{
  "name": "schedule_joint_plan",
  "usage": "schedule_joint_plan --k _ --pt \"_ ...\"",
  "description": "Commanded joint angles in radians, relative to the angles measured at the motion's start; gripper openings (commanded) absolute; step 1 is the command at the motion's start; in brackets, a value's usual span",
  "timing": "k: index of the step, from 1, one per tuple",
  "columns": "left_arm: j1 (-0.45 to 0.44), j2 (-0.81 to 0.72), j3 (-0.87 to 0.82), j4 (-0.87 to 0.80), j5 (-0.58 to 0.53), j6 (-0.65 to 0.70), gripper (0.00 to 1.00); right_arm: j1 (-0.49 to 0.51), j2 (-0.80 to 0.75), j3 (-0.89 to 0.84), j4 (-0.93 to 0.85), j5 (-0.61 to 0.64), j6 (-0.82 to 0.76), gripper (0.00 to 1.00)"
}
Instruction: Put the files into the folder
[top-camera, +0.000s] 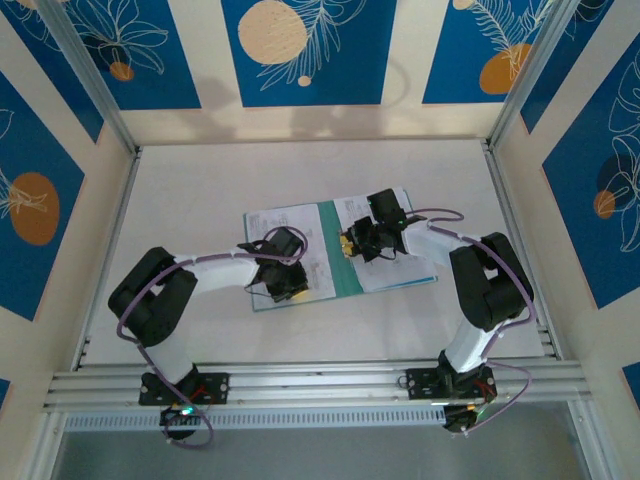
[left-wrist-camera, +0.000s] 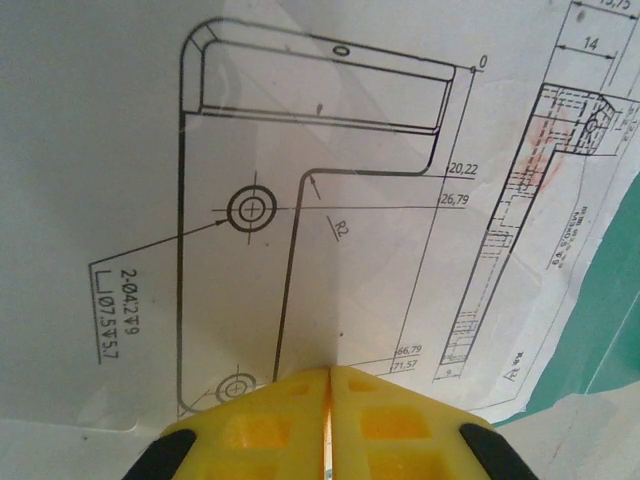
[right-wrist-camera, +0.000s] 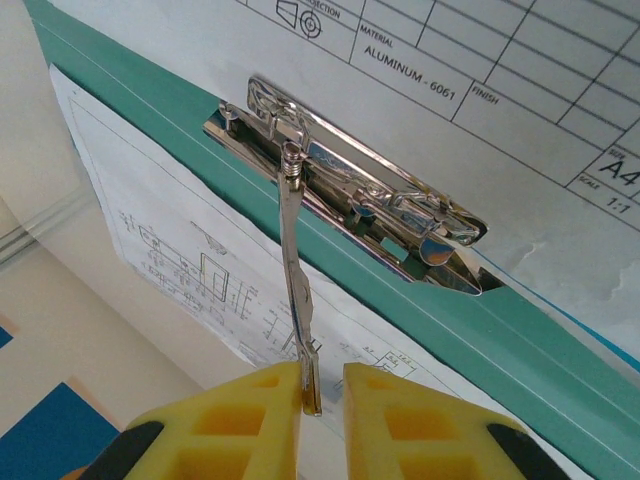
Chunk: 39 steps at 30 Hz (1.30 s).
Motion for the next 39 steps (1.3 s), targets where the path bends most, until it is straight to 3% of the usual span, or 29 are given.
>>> schedule_joint_plan --k 1,7,25,39 --pt "-0.017 0.043 -0.034 -0.038 -0.011 -0.012 0.08 0.010 -0.015 -0.007 -0.012 0.012 0.025 0.20" --pt "-0.019 0.041 -0.033 -0.037 -0.013 -0.015 0.08 0.016 -0.022 -0.010 -0.004 0.020 0.046 0.19" --pt "-0.024 0.022 -0.054 0.006 0.002 -0.072 0.08 0.008 -0.014 -0.027 -0.062 0.046 0.041 0.00" --pt "-0.024 0.019 -0.054 0.059 0.026 -0.133 0.08 -0.056 -0.020 -0.141 0.017 0.033 -0.031 0.00"
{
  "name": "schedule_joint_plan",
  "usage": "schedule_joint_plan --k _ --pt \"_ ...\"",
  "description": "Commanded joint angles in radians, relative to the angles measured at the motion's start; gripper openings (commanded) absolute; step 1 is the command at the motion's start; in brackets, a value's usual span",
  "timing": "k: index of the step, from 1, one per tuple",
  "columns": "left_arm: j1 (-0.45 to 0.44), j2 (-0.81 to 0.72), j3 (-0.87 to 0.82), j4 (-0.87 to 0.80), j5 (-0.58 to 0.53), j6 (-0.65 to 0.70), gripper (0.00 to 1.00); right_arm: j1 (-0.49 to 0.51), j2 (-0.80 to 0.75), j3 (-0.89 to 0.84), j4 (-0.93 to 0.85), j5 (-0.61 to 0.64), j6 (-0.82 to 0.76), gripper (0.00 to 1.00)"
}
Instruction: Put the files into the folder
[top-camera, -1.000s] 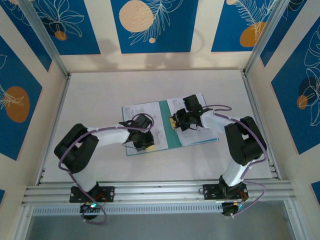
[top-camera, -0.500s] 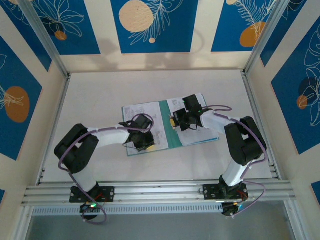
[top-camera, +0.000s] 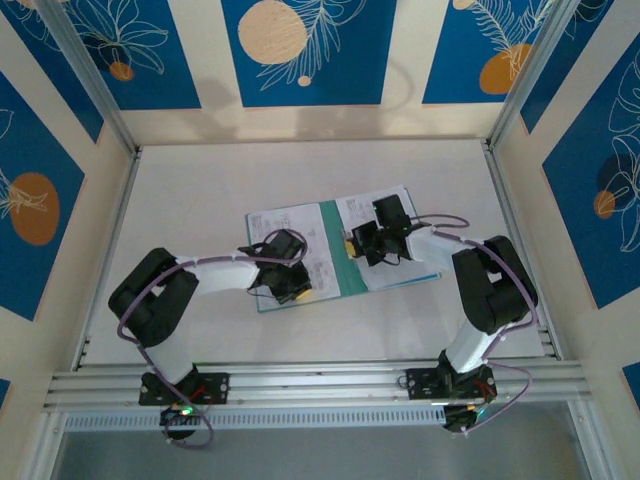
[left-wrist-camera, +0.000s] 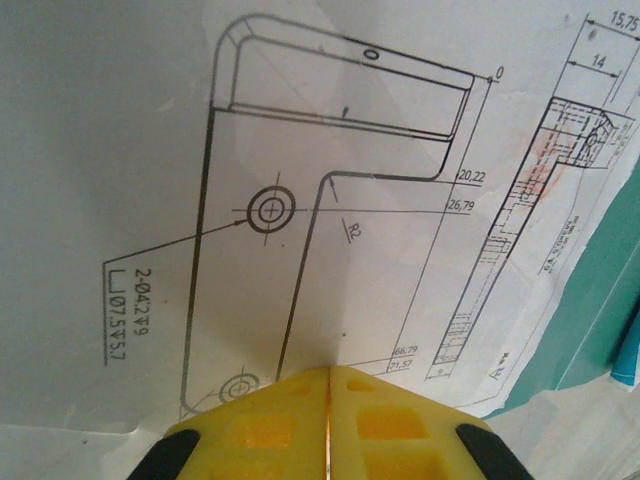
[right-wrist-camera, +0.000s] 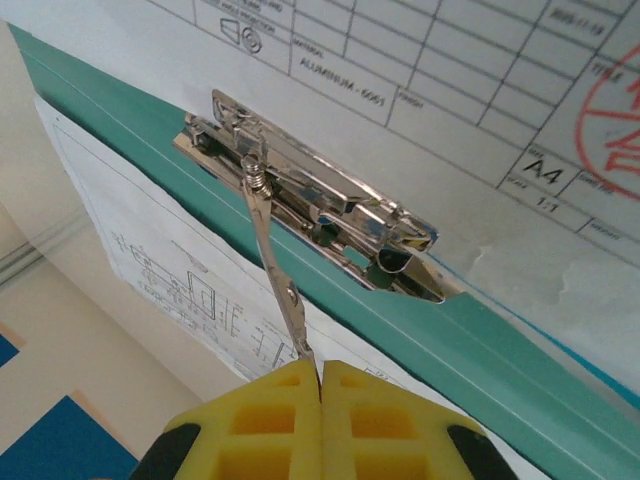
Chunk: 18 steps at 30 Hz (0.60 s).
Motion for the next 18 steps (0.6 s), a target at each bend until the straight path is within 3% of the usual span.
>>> schedule_joint_plan --k 1,18 --pt "-0.011 0.023 -0.024 -0.028 0.003 -0.022 0.08 -0.028 0.009 -0.061 -0.046 0.019 -0.031 0.00" --pt "-0.011 0.035 -0.034 -0.013 0.008 -0.031 0.07 -0.042 0.056 -0.109 -0.020 0.045 -0.034 0.00"
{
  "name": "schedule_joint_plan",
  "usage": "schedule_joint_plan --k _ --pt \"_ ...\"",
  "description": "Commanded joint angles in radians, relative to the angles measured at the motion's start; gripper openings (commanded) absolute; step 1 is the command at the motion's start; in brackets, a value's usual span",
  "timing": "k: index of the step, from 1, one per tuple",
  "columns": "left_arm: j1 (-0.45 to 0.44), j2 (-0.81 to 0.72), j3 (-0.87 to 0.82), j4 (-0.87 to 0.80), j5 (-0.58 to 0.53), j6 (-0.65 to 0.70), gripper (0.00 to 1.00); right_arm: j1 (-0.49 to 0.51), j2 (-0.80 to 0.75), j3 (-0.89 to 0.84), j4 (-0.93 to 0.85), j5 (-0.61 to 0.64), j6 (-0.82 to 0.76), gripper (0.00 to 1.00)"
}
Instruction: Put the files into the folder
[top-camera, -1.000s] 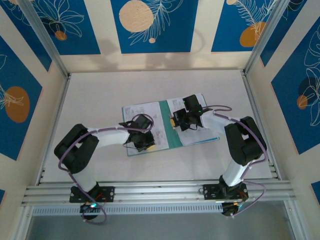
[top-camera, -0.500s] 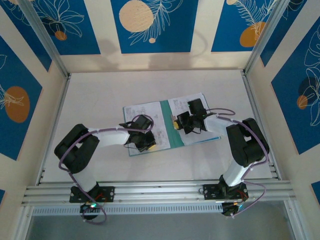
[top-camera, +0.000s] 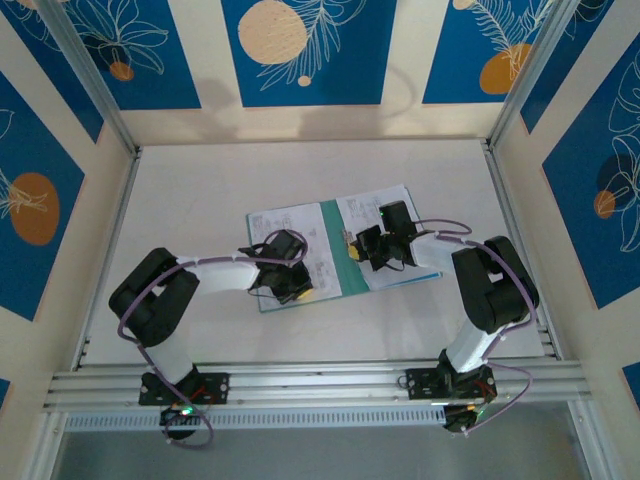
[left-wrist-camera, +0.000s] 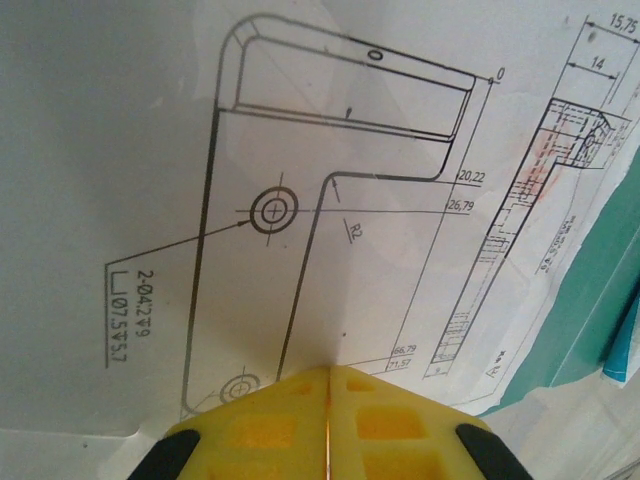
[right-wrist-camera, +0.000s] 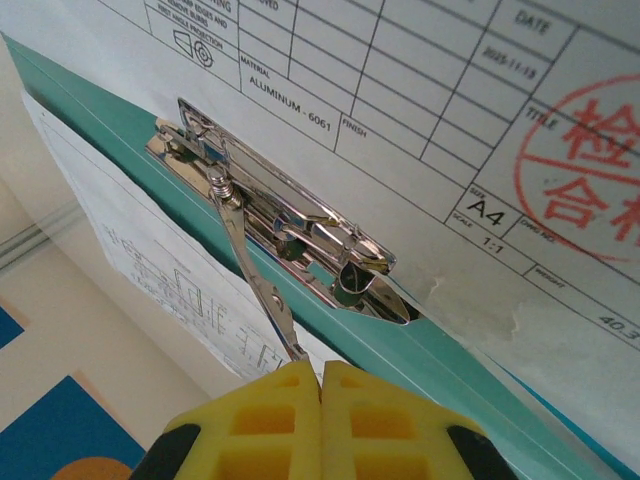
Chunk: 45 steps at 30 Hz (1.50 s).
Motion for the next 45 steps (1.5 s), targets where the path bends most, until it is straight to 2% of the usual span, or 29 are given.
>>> schedule_joint_plan --k 1,36,45 --pt "-0.009 0.033 -0.028 -0.037 0.000 -0.013 0.07 -0.010 0.053 -0.032 -0.131 0.093 0.003 0.00" --pt "-0.007 0.033 -0.045 -0.036 -0.004 -0.017 0.07 -0.027 0.116 -0.028 -0.219 0.150 -0.011 0.00" --pt "-0.005 0.036 -0.048 -0.033 -0.004 -0.015 0.07 -0.002 0.140 0.016 -0.310 0.179 -0.008 0.00"
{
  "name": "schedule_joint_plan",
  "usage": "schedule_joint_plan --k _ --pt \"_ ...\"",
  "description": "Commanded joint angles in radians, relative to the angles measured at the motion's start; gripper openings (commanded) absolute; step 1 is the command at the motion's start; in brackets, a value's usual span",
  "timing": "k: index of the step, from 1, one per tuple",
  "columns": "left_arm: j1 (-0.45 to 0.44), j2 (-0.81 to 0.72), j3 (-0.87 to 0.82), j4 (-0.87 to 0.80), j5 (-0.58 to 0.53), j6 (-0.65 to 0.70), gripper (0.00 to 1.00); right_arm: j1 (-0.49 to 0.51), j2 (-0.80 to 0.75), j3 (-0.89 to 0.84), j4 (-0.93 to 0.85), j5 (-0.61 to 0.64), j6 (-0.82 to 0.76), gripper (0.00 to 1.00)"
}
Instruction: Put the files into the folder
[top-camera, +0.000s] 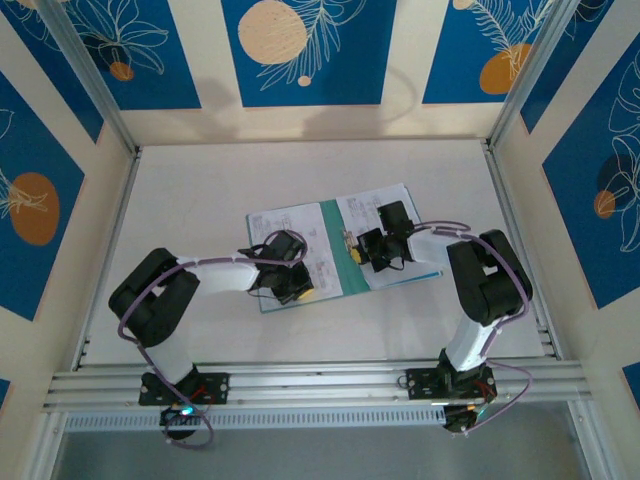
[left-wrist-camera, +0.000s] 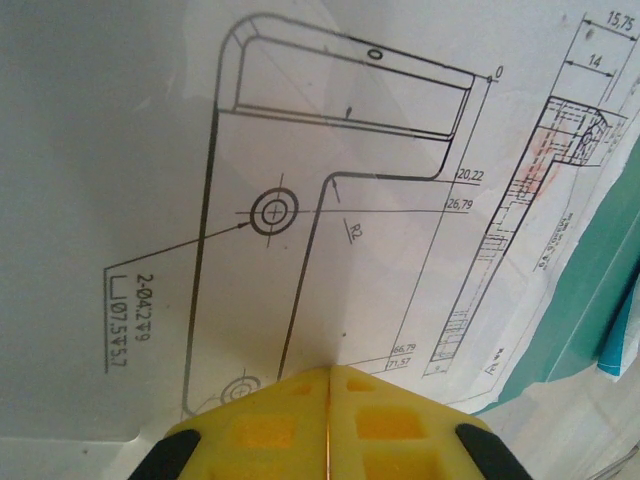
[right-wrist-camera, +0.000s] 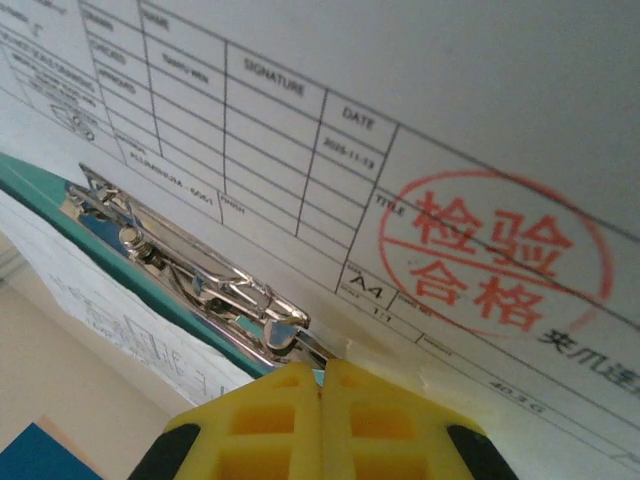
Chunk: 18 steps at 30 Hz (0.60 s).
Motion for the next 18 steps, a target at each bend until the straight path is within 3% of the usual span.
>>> schedule_joint_plan --k 1,18 --pt "-0.005 0.033 -0.035 -0.063 -0.012 -0.006 0.07 0.008 0.080 -0.029 -0.209 0.150 0.003 0.00" --pt "-0.005 0.042 -0.029 -0.056 -0.006 0.000 0.07 0.052 0.150 0.053 -0.343 0.170 0.006 0.00"
